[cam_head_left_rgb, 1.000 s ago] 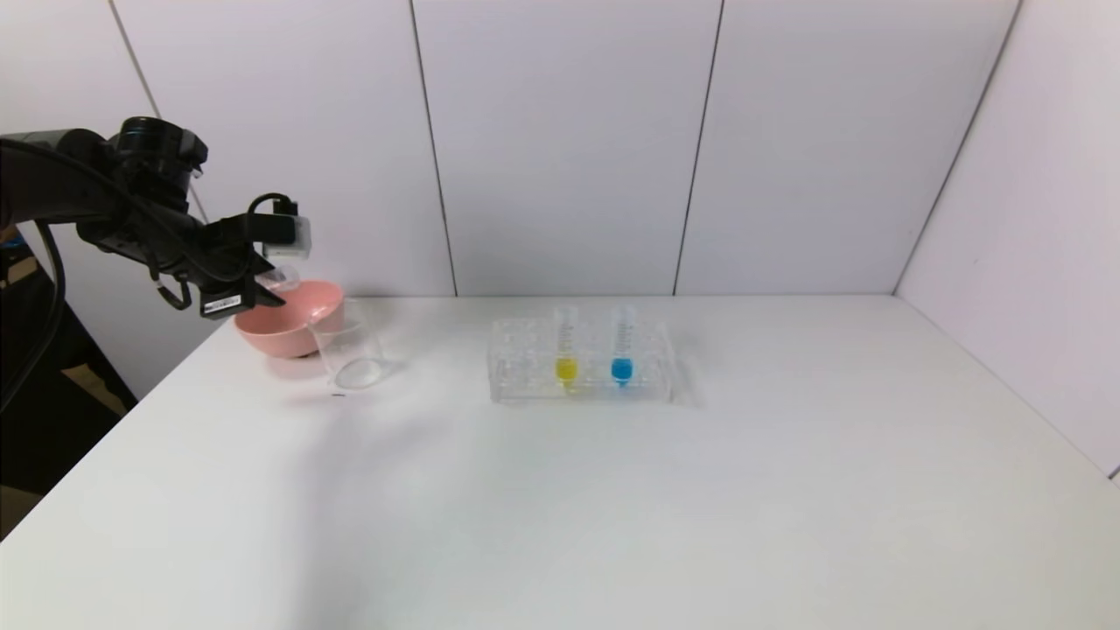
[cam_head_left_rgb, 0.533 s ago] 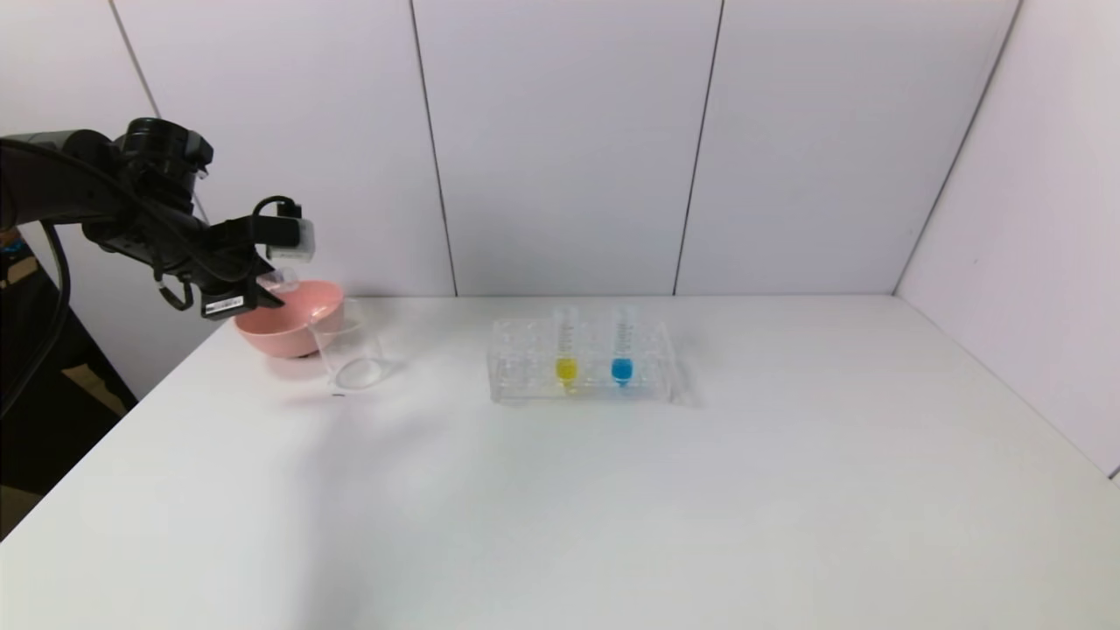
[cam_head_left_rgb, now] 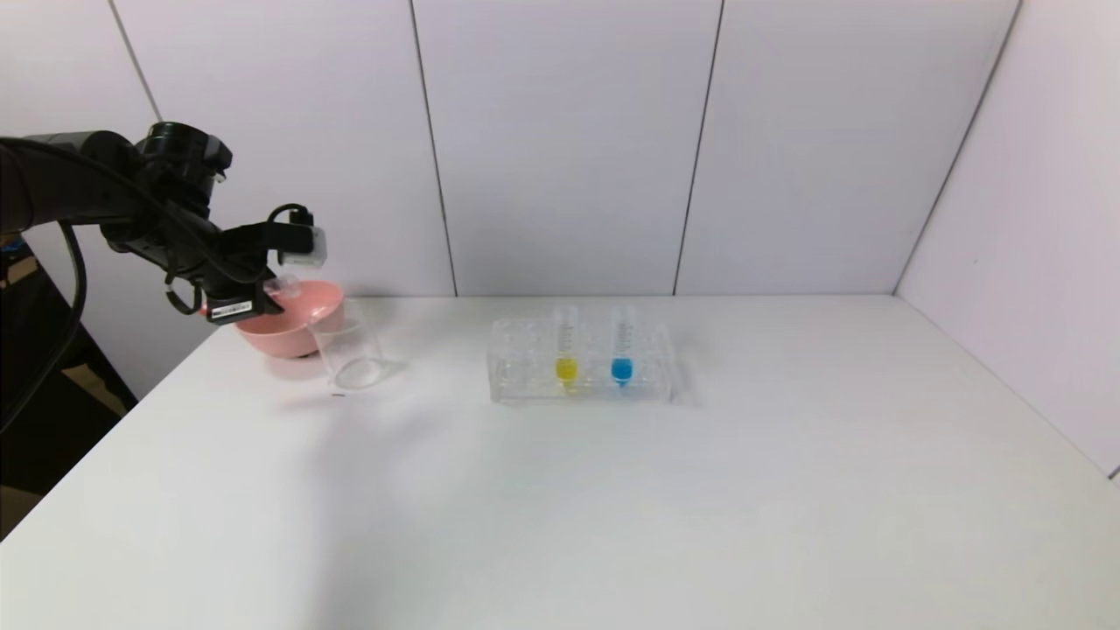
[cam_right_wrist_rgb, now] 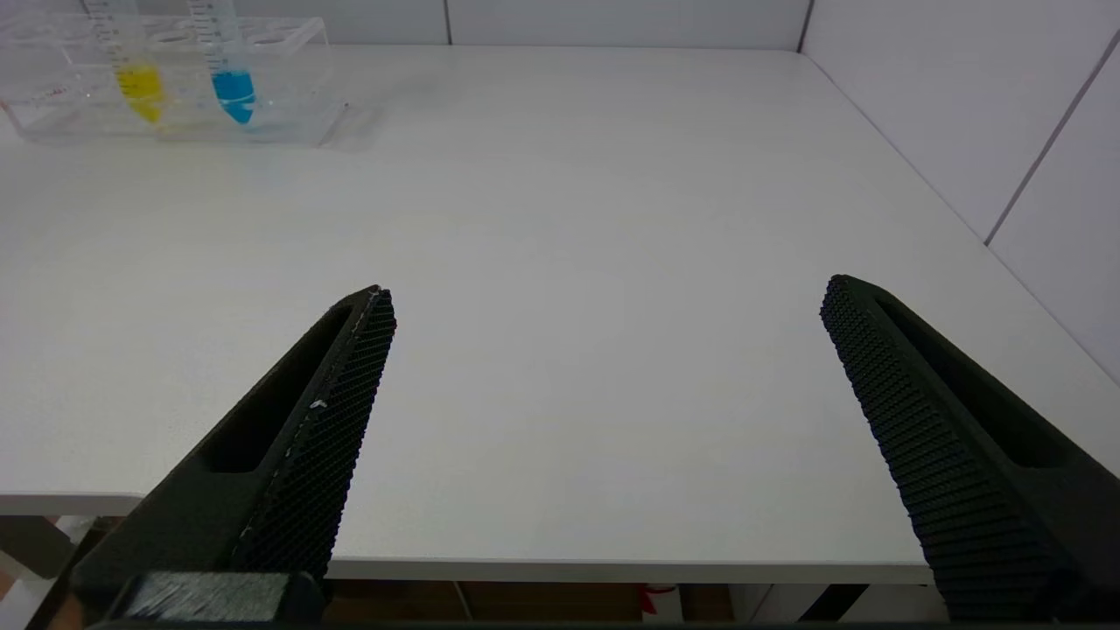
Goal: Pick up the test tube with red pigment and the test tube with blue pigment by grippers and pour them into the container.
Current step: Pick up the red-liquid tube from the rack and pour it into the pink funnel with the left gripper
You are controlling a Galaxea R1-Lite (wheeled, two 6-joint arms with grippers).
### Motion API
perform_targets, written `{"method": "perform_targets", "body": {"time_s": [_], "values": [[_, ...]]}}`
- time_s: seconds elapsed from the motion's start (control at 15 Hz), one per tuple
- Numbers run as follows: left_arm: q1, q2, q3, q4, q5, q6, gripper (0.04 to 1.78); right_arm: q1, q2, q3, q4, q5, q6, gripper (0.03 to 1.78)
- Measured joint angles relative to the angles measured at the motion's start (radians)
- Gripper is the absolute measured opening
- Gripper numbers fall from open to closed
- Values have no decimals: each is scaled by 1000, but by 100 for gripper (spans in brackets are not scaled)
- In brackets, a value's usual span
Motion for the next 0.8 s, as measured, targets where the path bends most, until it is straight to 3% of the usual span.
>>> {"method": "perform_targets", "body": {"time_s": [0.6, 0.8], "values": [[-16, 3, 0, 14, 12, -25, 47, 0, 0, 0, 0, 0, 0, 177], [-22, 4, 0, 16, 53, -35, 47, 0, 0, 0, 0, 0, 0, 177]]}}
